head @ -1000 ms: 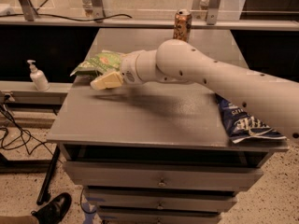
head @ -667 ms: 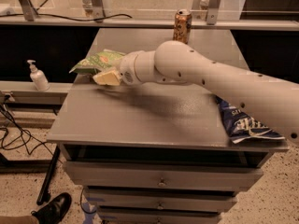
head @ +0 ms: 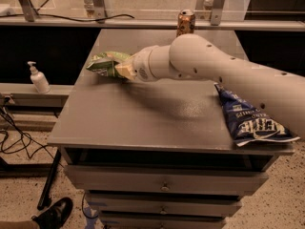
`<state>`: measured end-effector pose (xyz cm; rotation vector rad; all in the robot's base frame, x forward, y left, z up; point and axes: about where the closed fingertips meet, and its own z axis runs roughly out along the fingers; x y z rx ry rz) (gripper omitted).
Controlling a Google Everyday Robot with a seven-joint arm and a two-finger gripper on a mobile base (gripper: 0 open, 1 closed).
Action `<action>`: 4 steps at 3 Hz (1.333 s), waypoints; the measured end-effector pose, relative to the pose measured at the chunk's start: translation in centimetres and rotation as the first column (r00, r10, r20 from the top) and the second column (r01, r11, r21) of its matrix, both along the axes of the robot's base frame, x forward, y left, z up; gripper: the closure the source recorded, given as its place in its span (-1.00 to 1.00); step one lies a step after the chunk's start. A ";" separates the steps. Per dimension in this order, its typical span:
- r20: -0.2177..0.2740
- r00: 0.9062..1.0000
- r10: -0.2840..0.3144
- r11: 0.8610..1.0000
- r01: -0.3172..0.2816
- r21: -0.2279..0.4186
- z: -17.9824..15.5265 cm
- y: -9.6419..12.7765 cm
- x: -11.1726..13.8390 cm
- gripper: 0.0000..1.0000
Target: Move green jalapeno chip bag near orange can
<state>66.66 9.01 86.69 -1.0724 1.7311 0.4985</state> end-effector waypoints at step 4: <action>0.100 0.974 -0.203 0.886 0.226 -0.406 3.5 -22.5 -0.7 1.00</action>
Offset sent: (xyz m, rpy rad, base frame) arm -0.0014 -0.1708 0.0437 -0.3752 -0.0913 -0.0975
